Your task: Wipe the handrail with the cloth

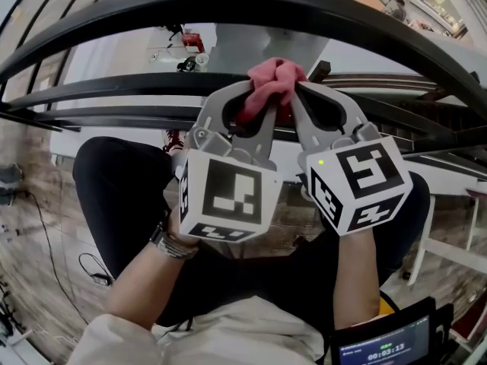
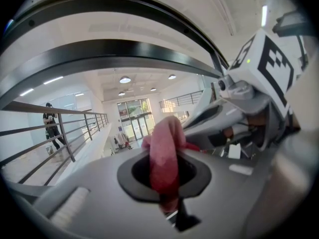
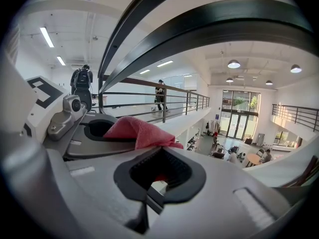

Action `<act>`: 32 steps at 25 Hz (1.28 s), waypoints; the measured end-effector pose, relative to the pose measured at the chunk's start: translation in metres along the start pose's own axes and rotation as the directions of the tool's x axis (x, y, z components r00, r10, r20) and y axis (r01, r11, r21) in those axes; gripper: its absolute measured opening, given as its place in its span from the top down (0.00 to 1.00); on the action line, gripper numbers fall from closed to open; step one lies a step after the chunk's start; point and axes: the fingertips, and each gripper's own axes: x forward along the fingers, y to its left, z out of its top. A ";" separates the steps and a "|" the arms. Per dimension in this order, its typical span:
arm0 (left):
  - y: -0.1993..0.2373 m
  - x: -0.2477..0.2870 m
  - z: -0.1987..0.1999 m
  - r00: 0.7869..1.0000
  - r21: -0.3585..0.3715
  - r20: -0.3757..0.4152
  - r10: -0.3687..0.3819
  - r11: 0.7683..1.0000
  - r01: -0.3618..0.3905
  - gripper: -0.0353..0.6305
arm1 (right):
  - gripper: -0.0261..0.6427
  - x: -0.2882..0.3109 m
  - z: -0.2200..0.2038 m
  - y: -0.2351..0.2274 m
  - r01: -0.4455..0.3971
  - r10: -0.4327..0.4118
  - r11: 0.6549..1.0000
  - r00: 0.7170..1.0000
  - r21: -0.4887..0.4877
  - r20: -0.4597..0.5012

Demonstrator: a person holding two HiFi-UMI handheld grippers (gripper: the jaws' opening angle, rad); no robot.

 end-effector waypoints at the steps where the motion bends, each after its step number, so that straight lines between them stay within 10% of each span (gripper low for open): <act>1: -0.001 0.001 0.000 1.000 0.000 -0.004 -0.001 1.000 0.001 0.91 | 0.96 0.000 -0.001 -0.001 0.001 -0.001 1.000 1.000 -0.001 0.000; 32: -0.038 0.023 0.014 1.000 -0.025 -0.016 -0.016 1.000 0.016 0.91 | 0.96 -0.027 -0.013 -0.035 -0.023 0.022 1.000 0.999 0.012 0.031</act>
